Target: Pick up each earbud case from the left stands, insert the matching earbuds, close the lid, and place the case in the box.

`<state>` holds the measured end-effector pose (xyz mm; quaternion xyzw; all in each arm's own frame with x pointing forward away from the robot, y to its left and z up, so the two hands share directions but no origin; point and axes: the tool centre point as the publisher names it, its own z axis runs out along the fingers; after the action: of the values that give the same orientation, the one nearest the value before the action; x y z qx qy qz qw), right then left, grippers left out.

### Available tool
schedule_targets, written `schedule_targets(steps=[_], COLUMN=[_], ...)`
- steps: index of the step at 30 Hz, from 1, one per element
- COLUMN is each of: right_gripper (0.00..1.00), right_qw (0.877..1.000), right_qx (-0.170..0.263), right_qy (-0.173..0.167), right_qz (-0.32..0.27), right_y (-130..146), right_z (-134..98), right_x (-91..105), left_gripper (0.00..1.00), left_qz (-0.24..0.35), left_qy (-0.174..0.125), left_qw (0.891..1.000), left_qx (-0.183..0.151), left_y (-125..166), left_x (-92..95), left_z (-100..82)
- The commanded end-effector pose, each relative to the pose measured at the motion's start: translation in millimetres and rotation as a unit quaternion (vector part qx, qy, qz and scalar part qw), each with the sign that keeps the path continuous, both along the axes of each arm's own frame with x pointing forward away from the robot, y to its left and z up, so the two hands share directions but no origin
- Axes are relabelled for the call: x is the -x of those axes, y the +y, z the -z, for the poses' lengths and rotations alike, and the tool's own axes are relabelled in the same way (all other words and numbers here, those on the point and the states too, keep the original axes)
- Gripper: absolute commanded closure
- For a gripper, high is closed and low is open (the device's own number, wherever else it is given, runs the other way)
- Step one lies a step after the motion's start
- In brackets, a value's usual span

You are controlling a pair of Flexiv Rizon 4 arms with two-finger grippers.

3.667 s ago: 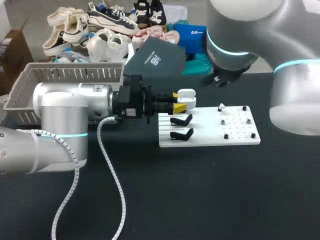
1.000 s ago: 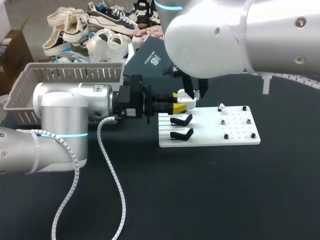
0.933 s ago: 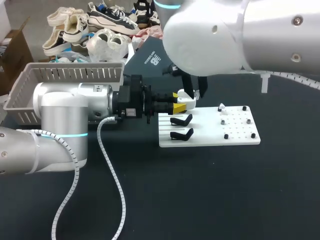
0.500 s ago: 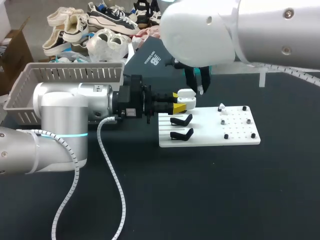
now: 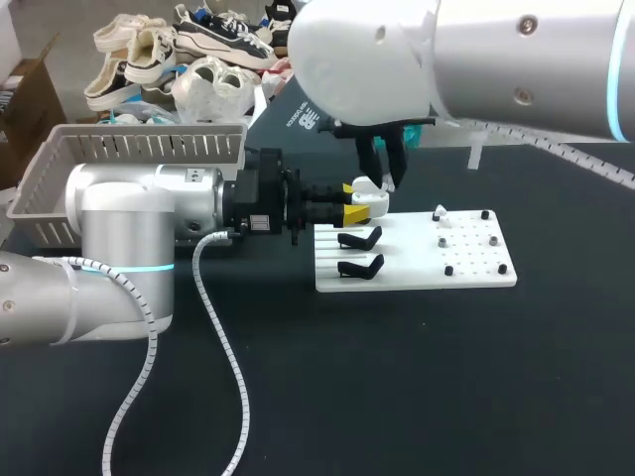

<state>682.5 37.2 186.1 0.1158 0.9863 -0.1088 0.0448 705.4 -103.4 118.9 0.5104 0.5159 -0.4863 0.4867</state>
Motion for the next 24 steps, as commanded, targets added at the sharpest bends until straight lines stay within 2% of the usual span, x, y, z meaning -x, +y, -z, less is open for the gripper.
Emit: schedule_targets(steps=[1, 24], right_gripper=[1.00, 1.00], right_qw=[1.000, 1.000], right_qx=[-0.004, 0.000], right_qy=[0.000, 0.006], right_qz=[0.001, -0.003], right_y=[1.3, 12.4], right_z=[1.5, 12.9], right_x=[0.7, -12.3], left_gripper=[1.00, 1.00], left_qz=[0.001, 0.001], left_qy=[0.000, 0.000], left_qw=[1.000, 1.000], left_qx=[0.000, 0.000], left_y=[-0.1, -0.1], left_x=[-1.1, -1.1], left_z=[0.4, 0.4])
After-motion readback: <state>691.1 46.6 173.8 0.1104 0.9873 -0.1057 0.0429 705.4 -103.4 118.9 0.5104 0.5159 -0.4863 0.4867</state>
